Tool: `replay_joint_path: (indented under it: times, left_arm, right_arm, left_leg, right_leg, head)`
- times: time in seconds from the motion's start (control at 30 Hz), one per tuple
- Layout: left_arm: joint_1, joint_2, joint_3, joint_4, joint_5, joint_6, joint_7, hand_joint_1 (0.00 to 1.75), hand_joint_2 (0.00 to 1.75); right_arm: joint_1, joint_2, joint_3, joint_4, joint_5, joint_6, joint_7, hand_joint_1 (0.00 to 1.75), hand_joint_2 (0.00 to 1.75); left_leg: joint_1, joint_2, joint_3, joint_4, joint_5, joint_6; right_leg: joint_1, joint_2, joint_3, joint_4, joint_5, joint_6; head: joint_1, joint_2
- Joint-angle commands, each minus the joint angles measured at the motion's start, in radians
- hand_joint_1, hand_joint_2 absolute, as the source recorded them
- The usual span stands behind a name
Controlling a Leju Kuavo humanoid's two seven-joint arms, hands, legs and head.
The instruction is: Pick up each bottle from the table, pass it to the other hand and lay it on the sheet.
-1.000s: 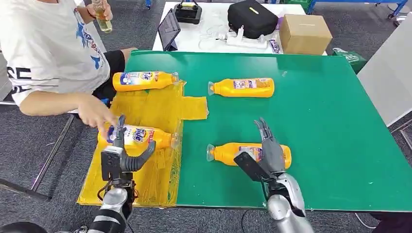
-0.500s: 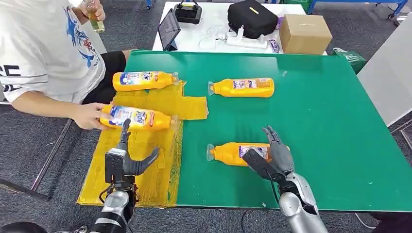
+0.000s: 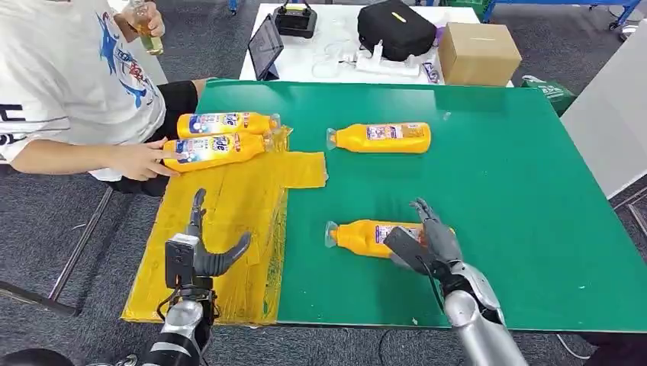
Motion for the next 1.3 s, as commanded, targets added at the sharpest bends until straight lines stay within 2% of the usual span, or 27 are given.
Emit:
replay_joint_path:
  times: [0.03, 0.23, 0.53, 0.9, 0.93, 0.97, 1.0, 1.07, 1.1, 1.3]
  left_arm:
    - [-0.073, -0.006, -0.014, 0.139, 0.018, -0.011, 0.0, 0.0, 1.75]
    - [-0.073, -0.004, -0.016, 0.141, 0.018, -0.012, -0.001, 0.0, 1.75]
    - [-0.104, -0.008, -0.03, 0.203, 0.029, -0.022, 0.004, 0.0, 1.75]
    - [-0.128, -0.015, -0.041, 0.254, 0.052, -0.041, 0.013, 0.0, 1.75]
    - [-0.13, -0.016, -0.042, 0.259, 0.054, -0.04, 0.015, 0.0, 1.75]
    - [-0.132, -0.016, -0.045, 0.262, 0.054, -0.038, 0.014, 0.0, 1.75]
    - [-0.134, -0.016, -0.047, 0.265, 0.056, -0.039, 0.013, 0.0, 1.75]
    - [-0.135, -0.016, -0.05, 0.268, 0.056, -0.036, 0.013, 0.0, 1.75]
    - [-0.136, -0.017, -0.05, 0.269, 0.059, -0.034, 0.013, 0.0, 1.75]
    - [-0.138, -0.016, -0.052, 0.271, 0.06, -0.034, 0.012, 0.0, 1.75]
  right_arm:
    - [-0.168, -0.05, 0.09, 0.321, -0.009, 0.068, 0.045, 0.0, 1.75]
    - [-0.173, -0.051, 0.095, 0.329, -0.01, 0.071, 0.046, 0.0, 1.75]
    - [-0.317, -0.064, 0.22, 0.504, 0.011, 0.147, 0.076, 0.0, 1.75]
    - [-0.404, -0.072, 0.342, 0.617, -0.021, 0.231, 0.084, 0.0, 1.75]
    - [-0.404, -0.071, 0.347, 0.622, -0.03, 0.232, 0.081, 0.42, 1.75]
    - [-0.402, -0.07, 0.354, 0.628, -0.035, 0.231, 0.081, 1.31, 1.75]
    - [-0.401, -0.072, 0.361, 0.631, -0.046, 0.235, 0.077, 1.61, 1.75]
    - [-0.399, -0.075, 0.365, 0.632, -0.058, 0.236, 0.071, 1.75, 1.75]
    - [-0.395, -0.078, 0.366, 0.628, -0.069, 0.229, 0.067, 1.71, 1.75]
    - [-0.388, -0.081, 0.36, 0.614, -0.096, 0.225, 0.053, 1.75, 1.75]
  left_leg:
    - [0.001, 0.001, 0.002, 0.0, 0.001, -0.001]
    - [0.002, -0.001, 0.004, -0.001, 0.002, 0.001]
    - [0.001, 0.0, 0.005, 0.0, 0.002, 0.001]
    - [0.001, 0.004, 0.009, 0.0, 0.003, 0.003]
    - [0.001, 0.004, 0.01, 0.0, 0.003, 0.003]
    - [0.002, 0.004, 0.009, 0.0, 0.004, 0.002]
    - [0.001, 0.004, 0.01, 0.0, 0.004, 0.003]
    - [0.003, 0.003, 0.009, -0.001, 0.006, 0.002]
    - [0.002, 0.004, 0.013, 0.0, 0.004, 0.002]
    - [0.002, 0.003, 0.012, -0.001, 0.005, 0.002]
  right_leg:
    - [0.001, 0.0, 0.003, -0.001, 0.001, -0.001]
    - [0.002, -0.002, 0.005, -0.002, 0.002, -0.001]
    - [0.001, -0.001, 0.006, -0.002, 0.003, 0.0]
    - [0.002, 0.002, 0.008, -0.002, 0.007, -0.001]
    - [0.001, 0.001, 0.009, -0.002, 0.007, -0.001]
    - [0.002, 0.001, 0.008, -0.003, 0.008, -0.001]
    - [0.001, 0.001, 0.01, -0.003, 0.007, -0.001]
    - [0.004, -0.001, 0.009, -0.005, 0.009, -0.003]
    - [0.002, 0.001, 0.012, -0.003, 0.007, -0.001]
    - [0.003, 0.0, 0.012, -0.005, 0.008, -0.002]
  head:
    - [0.0, 0.0]
    - [0.0, 0.0]
    - [0.0, 0.0]
    - [0.0, 0.0]
    - [0.0, 0.0]
    - [0.0, 0.0]
    - [0.0, 0.0]
    - [0.0, 0.0]
    - [0.0, 0.0]
    - [0.0, 0.0]
